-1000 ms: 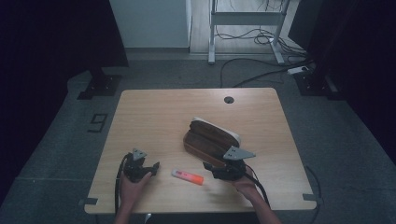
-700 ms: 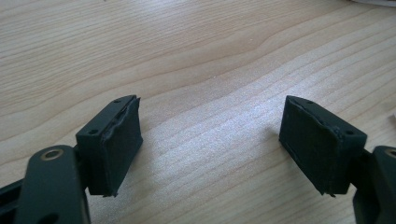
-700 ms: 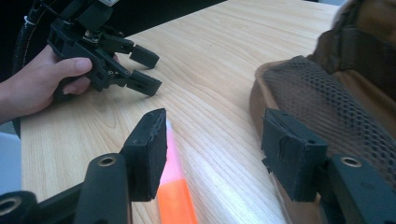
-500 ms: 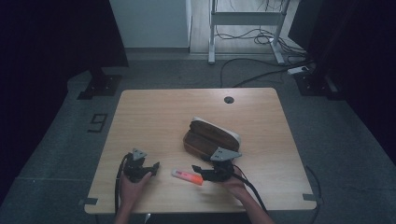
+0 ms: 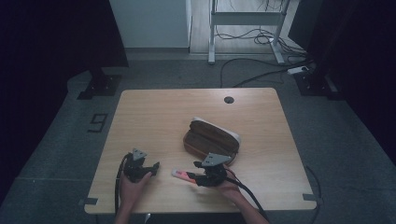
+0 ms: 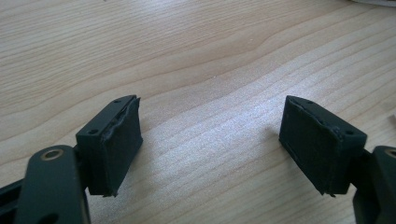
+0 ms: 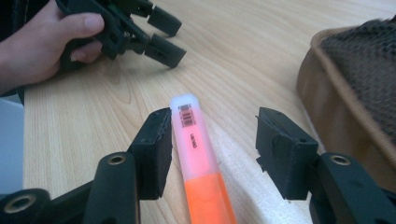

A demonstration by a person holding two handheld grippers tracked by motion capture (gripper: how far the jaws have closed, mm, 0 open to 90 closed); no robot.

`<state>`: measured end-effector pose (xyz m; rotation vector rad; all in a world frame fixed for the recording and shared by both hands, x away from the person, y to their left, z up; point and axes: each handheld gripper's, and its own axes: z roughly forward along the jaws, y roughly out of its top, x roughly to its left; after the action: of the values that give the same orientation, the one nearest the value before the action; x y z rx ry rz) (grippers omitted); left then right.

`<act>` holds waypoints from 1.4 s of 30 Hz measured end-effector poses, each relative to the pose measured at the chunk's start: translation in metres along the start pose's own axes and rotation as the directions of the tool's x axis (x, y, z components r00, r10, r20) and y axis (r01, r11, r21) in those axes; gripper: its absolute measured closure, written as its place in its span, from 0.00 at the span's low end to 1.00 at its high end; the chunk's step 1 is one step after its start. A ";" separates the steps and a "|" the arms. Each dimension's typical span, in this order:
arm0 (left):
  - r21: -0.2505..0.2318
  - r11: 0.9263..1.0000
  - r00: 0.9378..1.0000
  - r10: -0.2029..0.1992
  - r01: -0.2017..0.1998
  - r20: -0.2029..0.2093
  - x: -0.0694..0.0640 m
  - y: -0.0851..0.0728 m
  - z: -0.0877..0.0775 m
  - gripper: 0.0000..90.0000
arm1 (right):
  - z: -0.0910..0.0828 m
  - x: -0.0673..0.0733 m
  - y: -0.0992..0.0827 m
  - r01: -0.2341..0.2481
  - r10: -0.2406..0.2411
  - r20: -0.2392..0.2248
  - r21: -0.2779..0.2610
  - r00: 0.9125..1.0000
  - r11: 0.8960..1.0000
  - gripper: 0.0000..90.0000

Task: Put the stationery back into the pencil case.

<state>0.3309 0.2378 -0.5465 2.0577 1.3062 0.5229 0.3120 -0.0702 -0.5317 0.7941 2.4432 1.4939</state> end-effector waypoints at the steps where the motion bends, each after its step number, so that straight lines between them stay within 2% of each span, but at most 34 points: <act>1: 0.000 1.000 1.000 0.000 0.000 0.000 0.000 0.000 0.000 0.23 | 0.001 0.000 -0.001 0.000 0.000 -0.004 0.006 1.000 1.000 0.51; 8: 0.000 1.000 1.000 0.000 0.000 0.000 0.000 0.000 0.000 0.23 | 0.009 0.004 -0.005 0.016 -0.015 -0.024 0.041 1.000 0.999 0.53; 17: 0.000 1.000 1.000 0.000 0.000 0.000 0.000 0.000 0.000 0.23 | 0.016 0.004 -0.012 0.017 -0.016 -0.016 0.094 1.000 0.995 0.57; 28: 0.000 1.000 1.000 0.000 0.000 0.000 0.000 0.000 0.000 0.23 | 0.018 0.006 -0.014 0.039 -0.037 -0.016 0.125 0.999 0.991 0.61; 37: 0.000 1.000 1.000 0.000 0.000 0.000 0.000 0.000 0.000 0.23 | 0.019 0.008 -0.014 0.067 -0.065 -0.017 0.160 0.998 0.985 0.71; 42: 0.000 1.000 1.000 0.000 0.000 0.000 0.000 0.000 0.000 0.23 | 0.019 0.007 -0.014 0.070 -0.066 -0.026 0.163 0.997 0.984 0.73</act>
<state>0.3309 0.2378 -0.5465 2.0579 1.3061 0.5228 0.3091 -0.0570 -0.5519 0.7186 2.6066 1.2978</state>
